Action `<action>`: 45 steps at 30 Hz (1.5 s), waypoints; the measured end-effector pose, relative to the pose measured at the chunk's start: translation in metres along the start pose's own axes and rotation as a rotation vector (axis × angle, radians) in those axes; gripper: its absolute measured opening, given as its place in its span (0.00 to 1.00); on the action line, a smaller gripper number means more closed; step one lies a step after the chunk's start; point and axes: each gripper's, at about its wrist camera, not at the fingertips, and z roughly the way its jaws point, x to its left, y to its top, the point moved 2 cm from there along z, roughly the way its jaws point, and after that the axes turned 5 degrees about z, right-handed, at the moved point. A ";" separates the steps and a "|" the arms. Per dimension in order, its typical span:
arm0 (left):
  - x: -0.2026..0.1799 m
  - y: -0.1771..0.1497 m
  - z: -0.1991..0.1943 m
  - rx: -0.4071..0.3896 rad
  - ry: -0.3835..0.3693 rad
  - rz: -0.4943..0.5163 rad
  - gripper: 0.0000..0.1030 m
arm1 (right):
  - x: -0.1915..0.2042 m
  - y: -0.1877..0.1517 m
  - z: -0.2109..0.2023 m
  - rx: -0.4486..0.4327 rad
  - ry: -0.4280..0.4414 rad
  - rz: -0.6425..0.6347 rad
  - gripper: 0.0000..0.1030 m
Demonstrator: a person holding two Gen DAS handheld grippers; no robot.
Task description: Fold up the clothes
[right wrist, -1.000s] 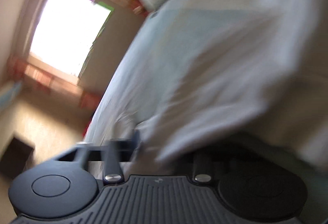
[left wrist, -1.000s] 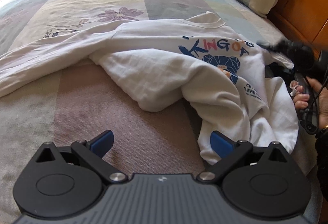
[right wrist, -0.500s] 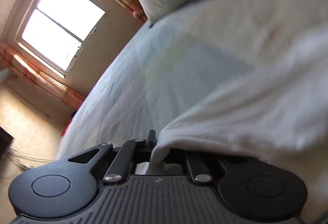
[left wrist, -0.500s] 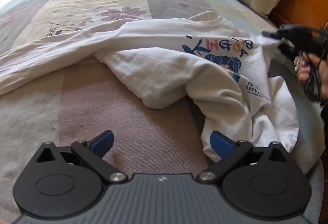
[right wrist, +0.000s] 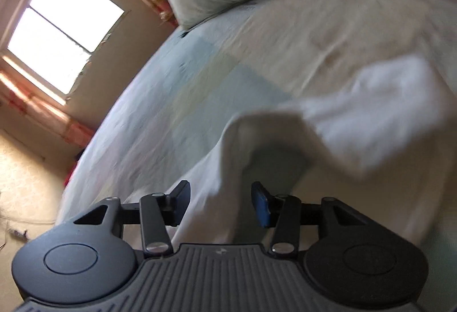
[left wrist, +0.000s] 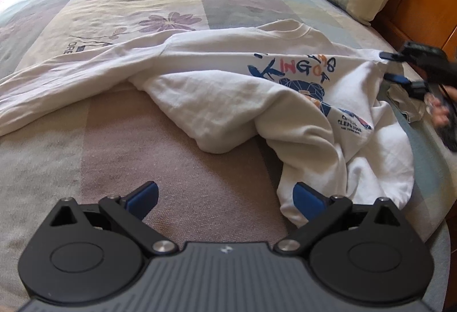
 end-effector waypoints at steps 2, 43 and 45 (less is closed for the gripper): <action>0.000 0.000 -0.001 -0.004 -0.002 0.000 0.97 | 0.011 -0.015 -0.016 0.013 0.004 -0.050 0.52; -0.095 0.054 -0.037 -0.029 -0.213 0.295 0.97 | -0.060 0.069 -0.044 -0.093 -0.642 -0.572 1.00; -0.108 0.057 -0.038 -0.038 -0.244 0.327 0.98 | -0.059 0.075 -0.044 -0.088 -0.678 -0.619 1.00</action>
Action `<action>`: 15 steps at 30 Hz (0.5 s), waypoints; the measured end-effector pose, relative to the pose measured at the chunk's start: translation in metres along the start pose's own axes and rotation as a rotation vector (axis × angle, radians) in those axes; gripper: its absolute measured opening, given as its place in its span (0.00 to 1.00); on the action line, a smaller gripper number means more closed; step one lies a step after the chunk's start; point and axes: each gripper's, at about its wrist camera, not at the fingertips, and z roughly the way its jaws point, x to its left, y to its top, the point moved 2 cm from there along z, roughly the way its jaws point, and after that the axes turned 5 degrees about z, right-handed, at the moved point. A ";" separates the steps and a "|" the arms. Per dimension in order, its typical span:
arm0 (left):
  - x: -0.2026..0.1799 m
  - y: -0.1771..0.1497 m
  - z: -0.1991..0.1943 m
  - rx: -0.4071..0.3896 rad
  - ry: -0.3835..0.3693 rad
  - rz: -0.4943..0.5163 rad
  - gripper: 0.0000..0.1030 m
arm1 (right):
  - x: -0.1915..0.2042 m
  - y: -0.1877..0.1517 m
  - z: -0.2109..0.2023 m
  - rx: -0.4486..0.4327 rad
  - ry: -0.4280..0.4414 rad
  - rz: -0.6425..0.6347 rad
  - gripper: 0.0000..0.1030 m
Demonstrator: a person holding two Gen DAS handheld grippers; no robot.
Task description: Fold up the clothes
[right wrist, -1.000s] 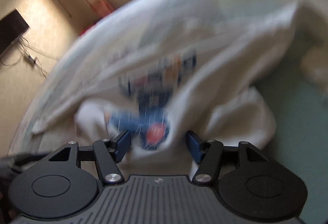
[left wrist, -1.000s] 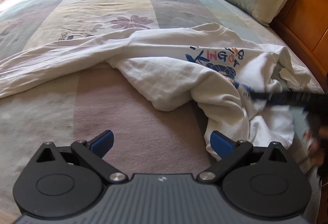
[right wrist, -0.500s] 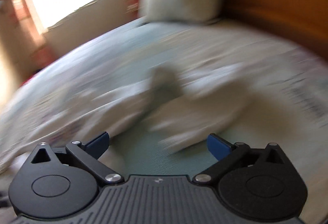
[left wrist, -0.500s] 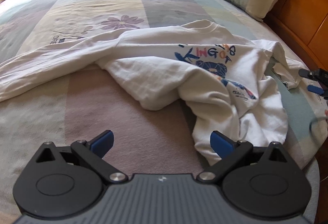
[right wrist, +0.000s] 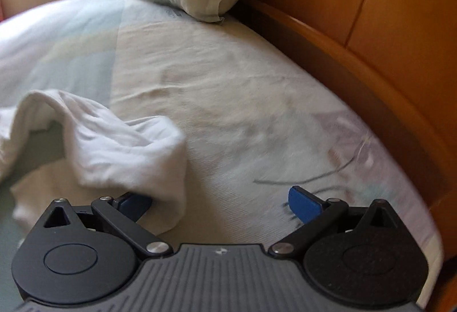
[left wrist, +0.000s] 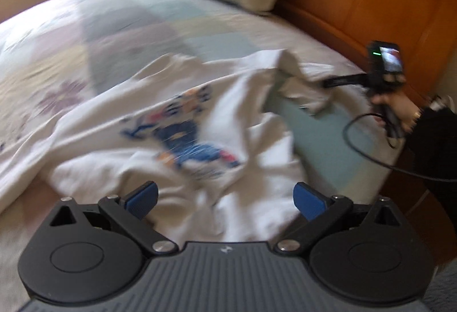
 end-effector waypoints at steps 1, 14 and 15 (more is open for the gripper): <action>-0.004 0.002 0.002 -0.003 -0.014 0.006 0.98 | -0.002 0.003 0.000 -0.003 -0.023 -0.019 1.00; 0.004 -0.008 0.003 0.011 0.025 -0.050 0.98 | -0.014 0.059 -0.055 -0.285 -0.026 0.109 1.00; 0.006 -0.008 0.002 0.009 0.029 -0.055 0.98 | -0.007 0.062 -0.063 -0.308 0.018 0.113 1.00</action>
